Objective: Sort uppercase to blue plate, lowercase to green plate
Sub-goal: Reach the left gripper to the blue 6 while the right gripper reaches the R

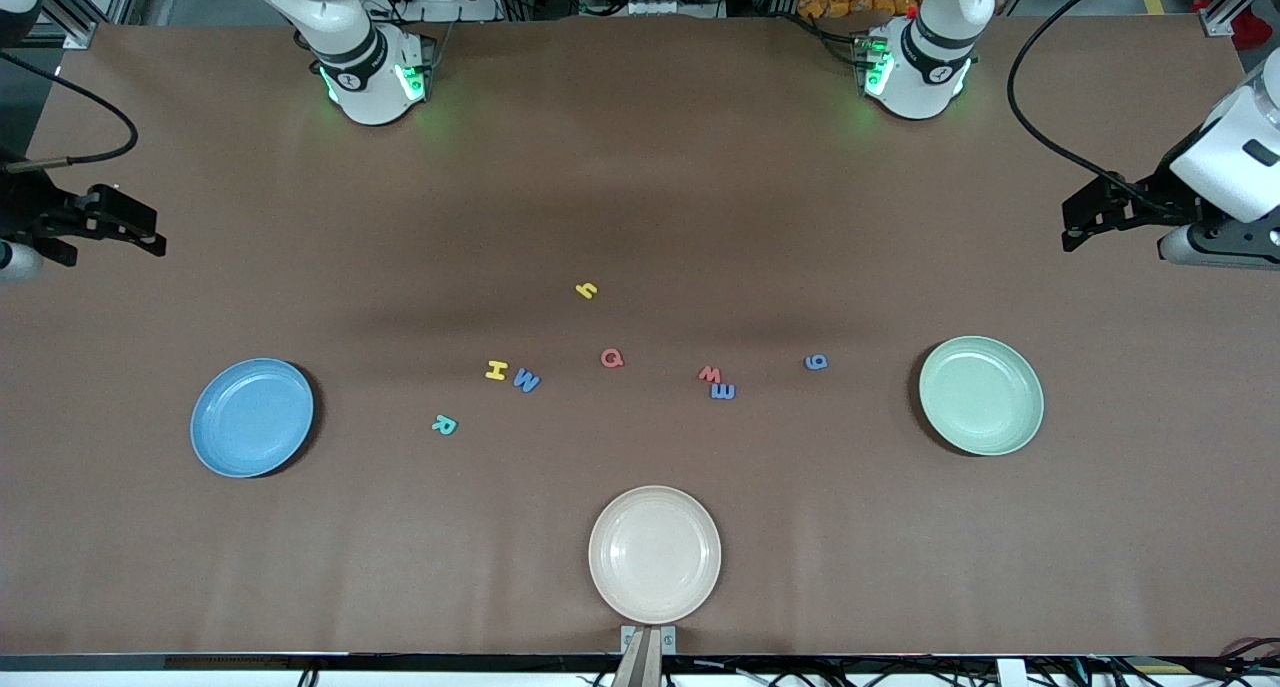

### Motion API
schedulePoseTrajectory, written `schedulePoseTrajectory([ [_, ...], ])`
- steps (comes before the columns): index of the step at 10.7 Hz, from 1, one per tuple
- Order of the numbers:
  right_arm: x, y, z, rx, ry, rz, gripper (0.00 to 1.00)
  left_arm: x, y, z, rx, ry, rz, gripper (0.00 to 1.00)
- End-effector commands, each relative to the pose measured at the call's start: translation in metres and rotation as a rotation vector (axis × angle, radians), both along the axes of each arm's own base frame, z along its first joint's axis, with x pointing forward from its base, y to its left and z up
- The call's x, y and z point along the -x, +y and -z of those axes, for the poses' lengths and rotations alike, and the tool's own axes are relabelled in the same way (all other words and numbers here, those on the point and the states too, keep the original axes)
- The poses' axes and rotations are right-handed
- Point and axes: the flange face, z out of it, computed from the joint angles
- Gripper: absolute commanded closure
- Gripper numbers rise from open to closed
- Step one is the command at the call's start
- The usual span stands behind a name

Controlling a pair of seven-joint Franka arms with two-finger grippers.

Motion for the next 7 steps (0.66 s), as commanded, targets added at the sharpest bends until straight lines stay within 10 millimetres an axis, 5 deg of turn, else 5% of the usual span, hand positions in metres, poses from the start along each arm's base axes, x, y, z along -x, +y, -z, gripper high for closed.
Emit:
schedulePoseTrajectory([
  [1, 0.009, -0.003, -0.003, 0.011, -0.006, -0.005, 0.0, 0.003, 0.0, -0.007, -0.01, -0.009, -0.01, 0.0],
  [4, 0.009, -0.002, -0.004, 0.009, -0.008, -0.005, 0.0, -0.001, -0.004, 0.002, -0.008, 0.007, 0.013, 0.0],
  [7, 0.01, -0.005, 0.0, 0.009, 0.003, 0.0, 0.0, -0.024, -0.031, 0.054, 0.007, 0.056, 0.235, 0.0],
])
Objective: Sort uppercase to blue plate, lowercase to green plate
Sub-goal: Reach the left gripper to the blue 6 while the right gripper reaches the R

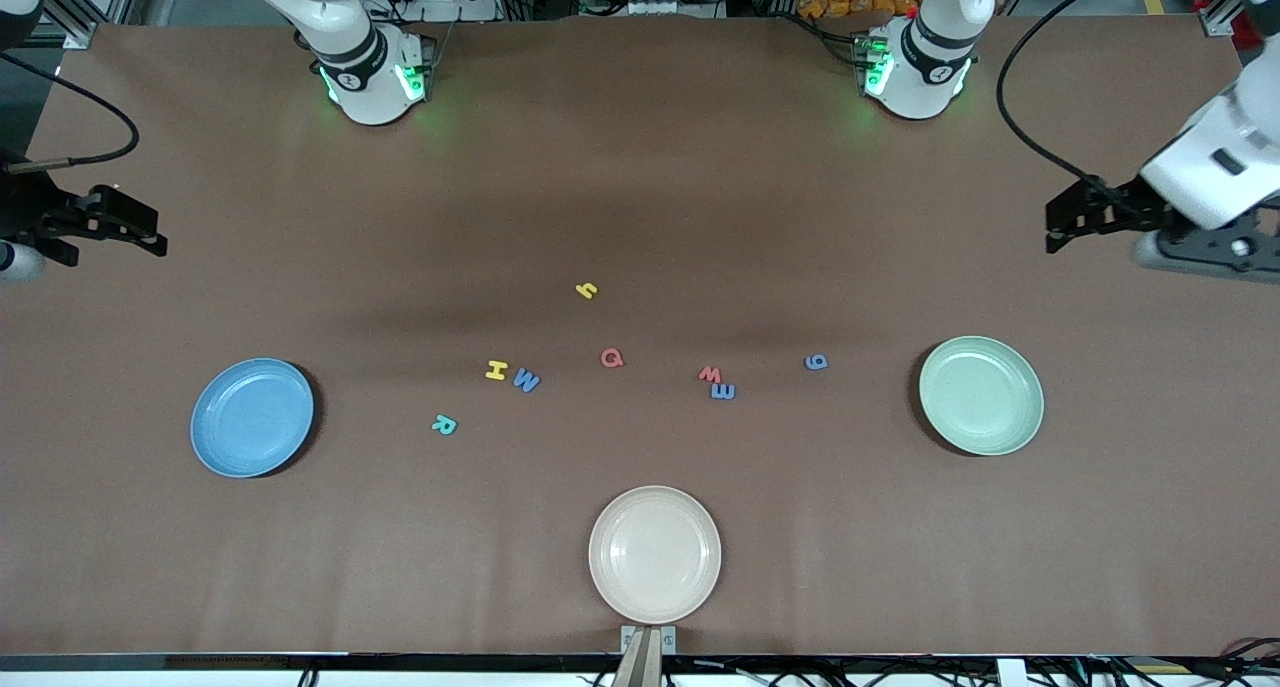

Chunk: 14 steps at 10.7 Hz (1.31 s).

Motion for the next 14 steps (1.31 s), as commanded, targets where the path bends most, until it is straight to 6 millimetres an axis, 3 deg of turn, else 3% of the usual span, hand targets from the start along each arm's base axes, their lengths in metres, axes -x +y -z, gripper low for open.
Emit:
schedulePoseTrajectory([
  [1, 0.01, -0.004, -0.001, 0.009, 0.001, -0.002, 0.0, -0.023, -0.008, 0.053, 0.01, 0.046, 0.138, 0.0],
  [5, 0.01, -0.004, -0.001, 0.009, 0.003, -0.002, 0.0, -0.022, -0.042, 0.179, 0.024, -0.071, 0.515, 0.0],
  [7, 0.009, -0.008, 0.006, 0.007, 0.018, -0.017, 0.0, -0.019, -0.074, 0.223, 0.042, -0.023, 0.598, 0.0],
  [8, 0.005, -0.01, 0.016, 0.005, 0.035, -0.017, 0.0, -0.014, -0.1, 0.242, 0.048, -0.007, 0.65, 0.0],
  [10, -0.008, -0.007, 0.055, -0.009, 0.098, -0.009, 0.0, -0.005, -0.143, 0.277, 0.001, -0.012, 0.769, 0.0],
  [12, -0.031, 0.005, 0.098, -0.009, 0.125, -0.027, 0.0, 0.004, -0.158, 0.305, 0.007, -0.04, 0.807, 0.0],
  [14, -0.062, 0.03, 0.149, -0.002, 0.1, -0.062, 0.0, 0.011, -0.176, 0.333, 0.007, -0.058, 0.866, 0.0],
])
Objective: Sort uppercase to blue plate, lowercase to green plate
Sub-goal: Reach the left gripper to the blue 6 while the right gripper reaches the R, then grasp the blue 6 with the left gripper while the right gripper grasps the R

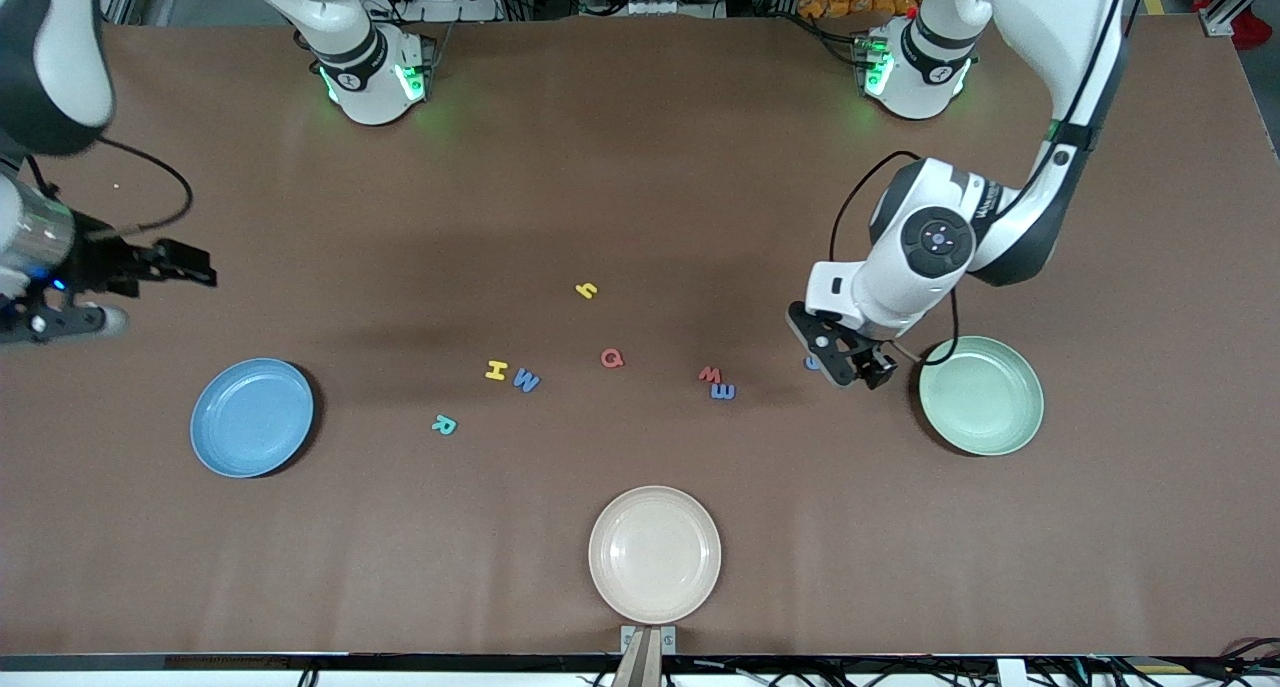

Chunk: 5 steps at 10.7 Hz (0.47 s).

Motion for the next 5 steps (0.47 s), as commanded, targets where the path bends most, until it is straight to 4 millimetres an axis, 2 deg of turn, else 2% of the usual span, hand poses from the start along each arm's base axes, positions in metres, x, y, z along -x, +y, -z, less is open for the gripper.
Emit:
schedulePoseTrajectory([
  [1, -0.04, 0.029, 0.06, 0.005, -0.037, -0.025, 0.0, 0.007, -0.02, 0.025, -0.034, -0.059, 0.112, 0.02],
  [3, -0.071, 0.053, 0.119, 0.015, -0.03, -0.027, 0.0, 0.011, -0.026, 0.045, -0.026, -0.07, 0.115, 0.11],
  [4, -0.087, 0.074, 0.14, 0.016, -0.044, -0.062, 0.0, 0.017, -0.029, 0.056, -0.017, -0.068, 0.123, 0.16],
  [5, -0.095, 0.103, 0.158, 0.019, -0.063, -0.116, 0.0, 0.025, -0.028, 0.065, -0.01, -0.075, 0.132, 0.16],
])
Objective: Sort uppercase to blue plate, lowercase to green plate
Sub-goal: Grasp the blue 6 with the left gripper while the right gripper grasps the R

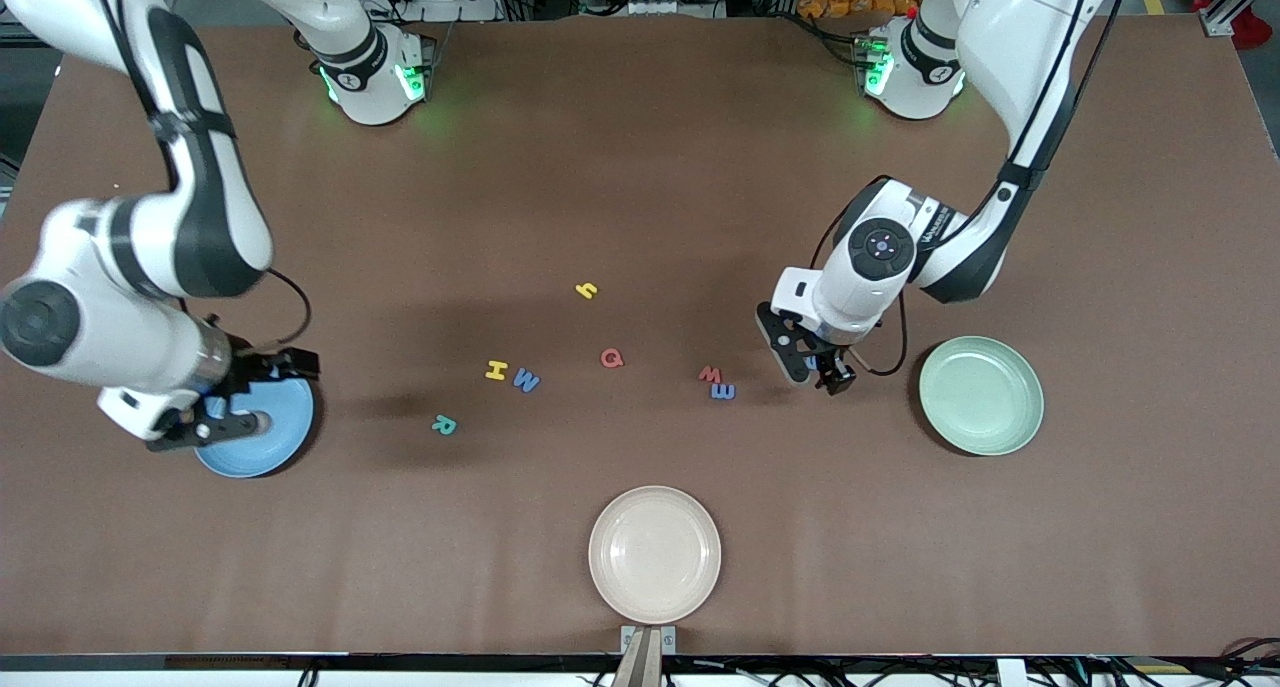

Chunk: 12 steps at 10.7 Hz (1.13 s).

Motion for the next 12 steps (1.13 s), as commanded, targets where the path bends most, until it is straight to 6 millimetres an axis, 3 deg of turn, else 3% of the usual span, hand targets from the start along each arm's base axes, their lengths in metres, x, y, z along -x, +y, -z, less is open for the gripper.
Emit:
schedulePoseTrajectory([
  [1, -0.026, 0.055, 0.032, 0.0, -0.042, -0.102, 0.0, 0.013, 0.001, 0.016, -0.011, -0.039, 0.047, 0.16],
  [3, -0.028, 0.072, 0.054, -0.019, -0.064, -0.252, 0.0, 0.014, 0.001, 0.023, -0.041, -0.052, 0.075, 0.17],
  [6, -0.028, 0.078, 0.087, -0.029, -0.076, -0.434, 0.0, 0.01, 0.011, 0.029, -0.062, -0.067, 0.095, 0.17],
  [9, -0.005, 0.093, 0.134, -0.057, -0.105, -0.46, 0.0, 0.006, 0.022, 0.044, -0.045, -0.068, 0.075, 0.2],
  [12, 0.012, 0.107, 0.161, -0.095, -0.115, -0.437, 0.0, 0.015, 0.027, 0.051, -0.049, -0.05, 0.038, 0.22],
])
